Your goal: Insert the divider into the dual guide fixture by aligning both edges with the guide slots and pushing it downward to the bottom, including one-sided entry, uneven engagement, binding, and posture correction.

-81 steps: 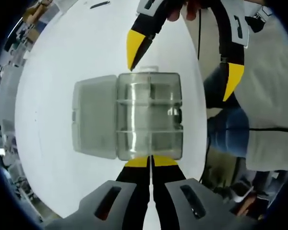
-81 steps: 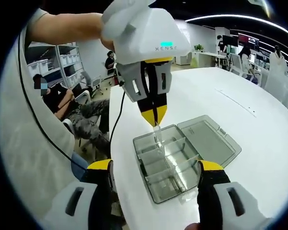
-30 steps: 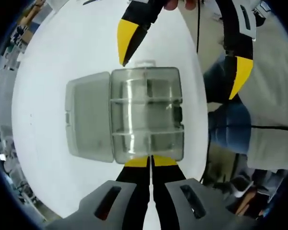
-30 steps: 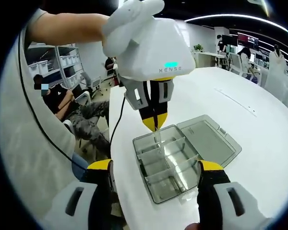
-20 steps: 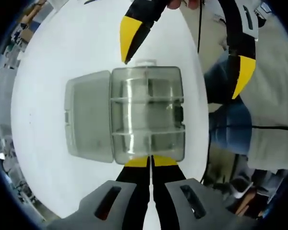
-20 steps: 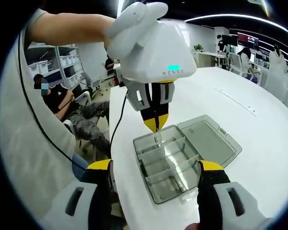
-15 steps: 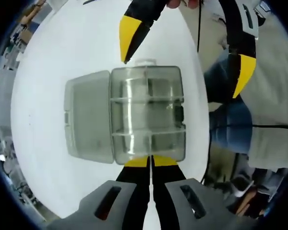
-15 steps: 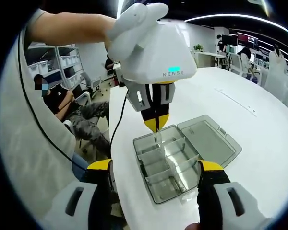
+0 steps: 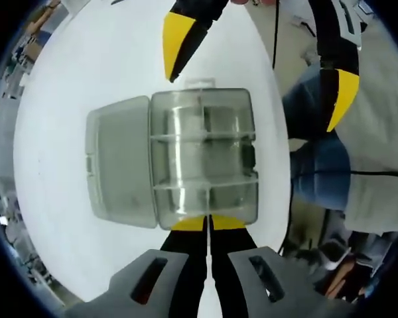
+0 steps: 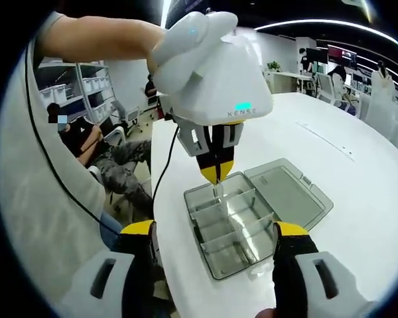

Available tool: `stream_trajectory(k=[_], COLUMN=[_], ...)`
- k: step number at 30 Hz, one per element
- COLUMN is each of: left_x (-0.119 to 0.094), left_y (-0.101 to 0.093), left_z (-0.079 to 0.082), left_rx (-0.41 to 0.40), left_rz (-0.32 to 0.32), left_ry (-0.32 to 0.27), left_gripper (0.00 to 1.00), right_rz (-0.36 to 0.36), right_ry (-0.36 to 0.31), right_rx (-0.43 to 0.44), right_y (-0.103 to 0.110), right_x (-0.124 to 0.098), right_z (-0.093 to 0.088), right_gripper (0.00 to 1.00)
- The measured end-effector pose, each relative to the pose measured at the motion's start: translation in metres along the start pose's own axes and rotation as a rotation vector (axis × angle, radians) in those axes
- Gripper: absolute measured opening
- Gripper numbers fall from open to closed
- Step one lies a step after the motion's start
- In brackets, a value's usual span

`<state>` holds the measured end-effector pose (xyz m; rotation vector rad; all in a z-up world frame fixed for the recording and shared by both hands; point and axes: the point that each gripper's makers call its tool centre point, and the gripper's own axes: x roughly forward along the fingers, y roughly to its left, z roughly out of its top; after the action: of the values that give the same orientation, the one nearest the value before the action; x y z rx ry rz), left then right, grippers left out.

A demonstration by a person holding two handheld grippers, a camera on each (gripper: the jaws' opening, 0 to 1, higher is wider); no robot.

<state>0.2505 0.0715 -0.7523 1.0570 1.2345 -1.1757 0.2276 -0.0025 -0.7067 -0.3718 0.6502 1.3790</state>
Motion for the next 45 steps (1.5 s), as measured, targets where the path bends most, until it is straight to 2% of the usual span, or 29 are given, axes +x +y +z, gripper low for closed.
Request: stream_trajectory(k=[45], left_x=[0.015], left_y=[0.0], left_z=[-0.001], left_rx=[0.002], left_rz=[-0.011], left_ry=[0.009], left_gripper=[0.0], right_rz=[-0.002], right_ry=[0.008], right_rx=[0.009], right_y=[0.0], right_x=[-0.002], right_z=[-0.003], right_gripper=[0.69])
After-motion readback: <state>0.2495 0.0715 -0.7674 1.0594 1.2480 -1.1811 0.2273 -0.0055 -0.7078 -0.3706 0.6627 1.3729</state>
